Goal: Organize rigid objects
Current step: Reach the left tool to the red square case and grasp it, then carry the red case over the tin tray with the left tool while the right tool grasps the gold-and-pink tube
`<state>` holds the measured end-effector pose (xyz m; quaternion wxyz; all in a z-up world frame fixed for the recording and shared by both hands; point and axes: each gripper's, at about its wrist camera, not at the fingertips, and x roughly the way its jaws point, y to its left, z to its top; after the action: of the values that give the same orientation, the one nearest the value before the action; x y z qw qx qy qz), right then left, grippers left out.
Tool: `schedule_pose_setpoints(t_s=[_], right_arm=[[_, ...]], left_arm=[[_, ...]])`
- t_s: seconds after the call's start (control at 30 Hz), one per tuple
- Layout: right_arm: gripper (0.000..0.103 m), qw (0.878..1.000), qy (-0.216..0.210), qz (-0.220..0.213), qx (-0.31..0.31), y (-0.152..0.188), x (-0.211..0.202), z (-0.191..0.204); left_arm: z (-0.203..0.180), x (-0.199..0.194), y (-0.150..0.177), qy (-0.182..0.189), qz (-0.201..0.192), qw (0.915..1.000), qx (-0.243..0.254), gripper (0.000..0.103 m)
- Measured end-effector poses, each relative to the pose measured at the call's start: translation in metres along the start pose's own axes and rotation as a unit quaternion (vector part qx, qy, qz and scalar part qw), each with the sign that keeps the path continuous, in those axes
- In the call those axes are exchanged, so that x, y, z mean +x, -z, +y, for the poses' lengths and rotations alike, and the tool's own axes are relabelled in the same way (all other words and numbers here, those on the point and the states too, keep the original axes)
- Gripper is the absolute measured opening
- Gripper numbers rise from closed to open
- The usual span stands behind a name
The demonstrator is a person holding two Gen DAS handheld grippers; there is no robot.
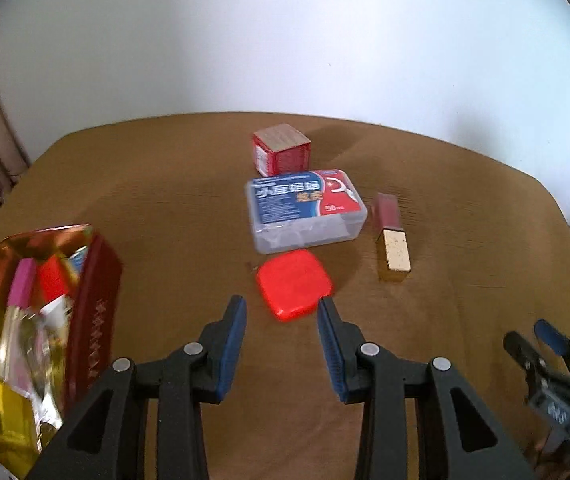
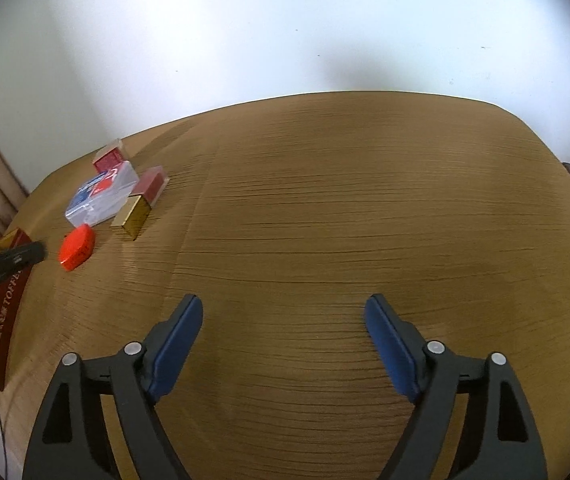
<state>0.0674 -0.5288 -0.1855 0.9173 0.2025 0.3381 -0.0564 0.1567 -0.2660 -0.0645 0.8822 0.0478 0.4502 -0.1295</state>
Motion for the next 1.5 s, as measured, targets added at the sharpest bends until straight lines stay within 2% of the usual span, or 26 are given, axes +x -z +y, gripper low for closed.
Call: schedule_pose_setpoints(t_s=[0.13, 0.27, 0.33, 0.43, 0.53, 0.6, 0.67, 0.77, 0.83, 1.03, 1.3, 1.5], right_arm=[[0.081, 1.000, -0.020, -0.004, 0.002, 0.003, -0.005, -0.005], [0.081, 0.999, -0.032, -0.003, 0.000, 0.003, -0.007, -0.005], [0.081, 0.999, -0.037, -0.005, 0.001, 0.004, -0.008, -0.005], [0.081, 0.999, -0.041, -0.004, 0.001, 0.003, -0.007, -0.004], [0.082, 0.999, -0.044, -0.002, -0.001, 0.002, -0.003, -0.002], [0.082, 0.999, -0.045, -0.002, -0.002, 0.002, 0.000, 0.000], [0.082, 0.999, -0.046, -0.001, -0.002, 0.003, -0.002, -0.002], [0.082, 0.999, -0.047, -0.001, -0.001, 0.003, -0.003, -0.002], [0.082, 0.999, -0.047, 0.001, -0.002, 0.003, -0.001, -0.001], [0.083, 0.999, -0.046, 0.002, -0.002, 0.003, 0.002, 0.002], [0.084, 0.999, -0.041, 0.005, -0.006, 0.003, 0.006, 0.006], [0.085, 0.999, -0.035, 0.008, -0.011, 0.003, 0.008, 0.009]], left_arm=[[-0.003, 0.014, -0.011, 0.003, 0.000, 1.0000, -0.002, 0.037], [0.000, 0.037, -0.018, -0.002, 0.028, 0.9994, -0.022, 0.037], [0.002, 0.041, -0.021, -0.016, 0.017, 0.9994, -0.027, 0.039], [0.003, 0.046, -0.026, -0.015, 0.017, 0.9992, -0.034, 0.041], [-0.001, 0.056, -0.028, -0.022, 0.028, 0.9989, -0.031, 0.053], [-0.002, 0.069, -0.026, -0.024, 0.046, 0.9981, -0.031, 0.055], [-0.004, 0.068, -0.024, -0.038, 0.020, 0.9987, -0.027, 0.055], [-0.001, 0.070, -0.021, -0.038, 0.010, 0.9984, -0.039, 0.054], [0.000, 0.071, -0.020, -0.041, 0.003, 0.9983, -0.043, 0.048], [0.002, 0.066, -0.009, -0.041, -0.014, 0.9983, -0.039, 0.048], [0.000, 0.046, 0.014, -0.022, -0.013, 0.9990, -0.036, 0.048], [0.017, 0.024, 0.022, -0.001, -0.014, 0.9986, -0.050, 0.048]])
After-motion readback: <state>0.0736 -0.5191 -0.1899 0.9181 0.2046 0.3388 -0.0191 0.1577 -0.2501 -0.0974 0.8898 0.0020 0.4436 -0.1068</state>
